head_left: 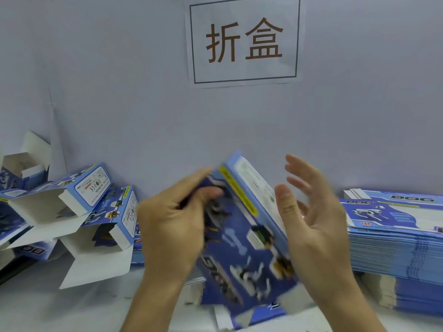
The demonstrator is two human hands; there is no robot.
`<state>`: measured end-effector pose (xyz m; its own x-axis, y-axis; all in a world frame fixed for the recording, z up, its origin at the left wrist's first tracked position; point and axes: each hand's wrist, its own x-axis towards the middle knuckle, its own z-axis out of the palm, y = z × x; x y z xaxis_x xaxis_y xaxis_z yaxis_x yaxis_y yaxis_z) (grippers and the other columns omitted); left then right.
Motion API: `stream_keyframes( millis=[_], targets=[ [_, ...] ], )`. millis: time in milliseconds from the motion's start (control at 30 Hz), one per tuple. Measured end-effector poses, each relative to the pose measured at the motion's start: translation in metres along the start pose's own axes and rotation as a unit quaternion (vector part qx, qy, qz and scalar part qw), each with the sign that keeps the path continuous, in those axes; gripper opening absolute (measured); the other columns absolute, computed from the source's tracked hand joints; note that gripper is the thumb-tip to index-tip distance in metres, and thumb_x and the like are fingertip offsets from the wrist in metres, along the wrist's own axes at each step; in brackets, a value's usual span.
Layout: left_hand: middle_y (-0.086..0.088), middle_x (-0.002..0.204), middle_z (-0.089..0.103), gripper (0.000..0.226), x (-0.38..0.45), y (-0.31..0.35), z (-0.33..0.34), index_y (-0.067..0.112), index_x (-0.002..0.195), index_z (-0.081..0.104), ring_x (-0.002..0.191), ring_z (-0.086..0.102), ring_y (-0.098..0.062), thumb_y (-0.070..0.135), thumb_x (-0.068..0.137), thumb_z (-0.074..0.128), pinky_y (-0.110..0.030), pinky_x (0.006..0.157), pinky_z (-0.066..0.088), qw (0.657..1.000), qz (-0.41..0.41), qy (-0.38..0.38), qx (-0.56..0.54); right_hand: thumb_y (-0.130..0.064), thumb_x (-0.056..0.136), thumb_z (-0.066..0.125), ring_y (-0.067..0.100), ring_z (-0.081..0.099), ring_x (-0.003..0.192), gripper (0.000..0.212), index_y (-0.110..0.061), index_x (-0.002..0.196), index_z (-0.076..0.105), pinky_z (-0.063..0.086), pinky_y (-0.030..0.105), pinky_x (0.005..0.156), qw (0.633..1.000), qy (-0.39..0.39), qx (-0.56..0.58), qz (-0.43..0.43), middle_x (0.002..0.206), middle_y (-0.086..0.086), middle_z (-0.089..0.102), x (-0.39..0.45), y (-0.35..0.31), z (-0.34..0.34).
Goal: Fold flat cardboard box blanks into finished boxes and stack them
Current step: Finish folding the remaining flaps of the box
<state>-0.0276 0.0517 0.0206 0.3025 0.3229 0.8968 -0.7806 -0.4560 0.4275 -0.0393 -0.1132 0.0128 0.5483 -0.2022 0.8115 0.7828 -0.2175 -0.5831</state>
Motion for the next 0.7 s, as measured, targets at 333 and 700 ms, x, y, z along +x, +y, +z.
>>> stream_keyframes(
  millis=[333,700],
  targets=[
    [0.0,0.103,0.076,0.017,0.003,-0.037,-0.005,0.019,0.103,0.073,0.076,0.074,-0.014,0.025,0.087,0.074,-0.03,0.055,0.059,0.83,-0.378,0.338,-0.231,-0.077,0.085,0.049,0.0,0.061,0.06,0.054,-0.028,0.068,0.063,0.048,0.013,0.065,0.989,-0.05,-0.093,0.106,0.061,-0.017,0.063,-0.009,0.012,0.015],
    [0.005,0.108,0.068,0.047,-0.023,-0.014,0.032,0.031,0.112,0.055,0.105,0.065,-0.015,0.053,0.076,0.075,-0.029,0.084,0.052,0.928,-0.352,-0.058,-0.11,-0.05,0.07,0.084,0.027,0.074,0.101,0.061,-0.026,0.124,0.066,0.061,0.044,0.081,0.95,0.027,0.236,0.201,0.116,0.005,0.074,0.016,0.035,-0.046]
  ],
)
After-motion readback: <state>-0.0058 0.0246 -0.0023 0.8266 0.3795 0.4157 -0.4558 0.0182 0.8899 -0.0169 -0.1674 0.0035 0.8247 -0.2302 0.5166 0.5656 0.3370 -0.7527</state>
